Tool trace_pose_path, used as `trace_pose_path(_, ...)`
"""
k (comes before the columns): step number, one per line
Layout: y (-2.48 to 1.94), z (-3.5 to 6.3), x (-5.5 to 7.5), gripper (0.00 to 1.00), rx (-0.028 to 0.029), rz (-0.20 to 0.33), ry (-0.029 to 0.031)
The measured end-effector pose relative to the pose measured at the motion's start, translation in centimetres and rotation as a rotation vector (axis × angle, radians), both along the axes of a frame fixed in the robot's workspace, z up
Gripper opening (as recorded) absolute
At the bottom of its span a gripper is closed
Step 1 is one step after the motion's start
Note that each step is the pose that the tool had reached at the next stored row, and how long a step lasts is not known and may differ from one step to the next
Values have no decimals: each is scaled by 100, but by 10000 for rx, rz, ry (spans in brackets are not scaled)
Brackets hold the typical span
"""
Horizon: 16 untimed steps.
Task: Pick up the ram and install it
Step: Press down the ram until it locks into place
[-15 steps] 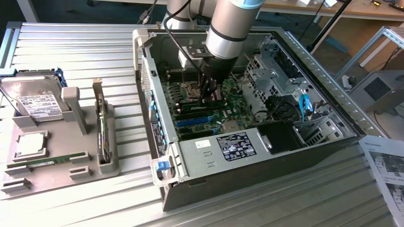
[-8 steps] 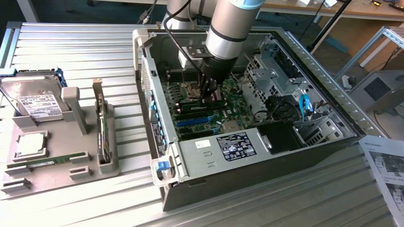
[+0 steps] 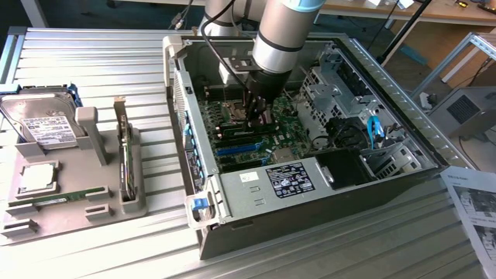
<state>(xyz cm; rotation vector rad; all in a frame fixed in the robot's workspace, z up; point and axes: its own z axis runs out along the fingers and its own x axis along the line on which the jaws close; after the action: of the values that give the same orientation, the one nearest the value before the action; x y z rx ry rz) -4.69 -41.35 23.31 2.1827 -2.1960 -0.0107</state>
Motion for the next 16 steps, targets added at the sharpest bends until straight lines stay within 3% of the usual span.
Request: trace_pose_path(16,0,49,0,11,2,0,-1)
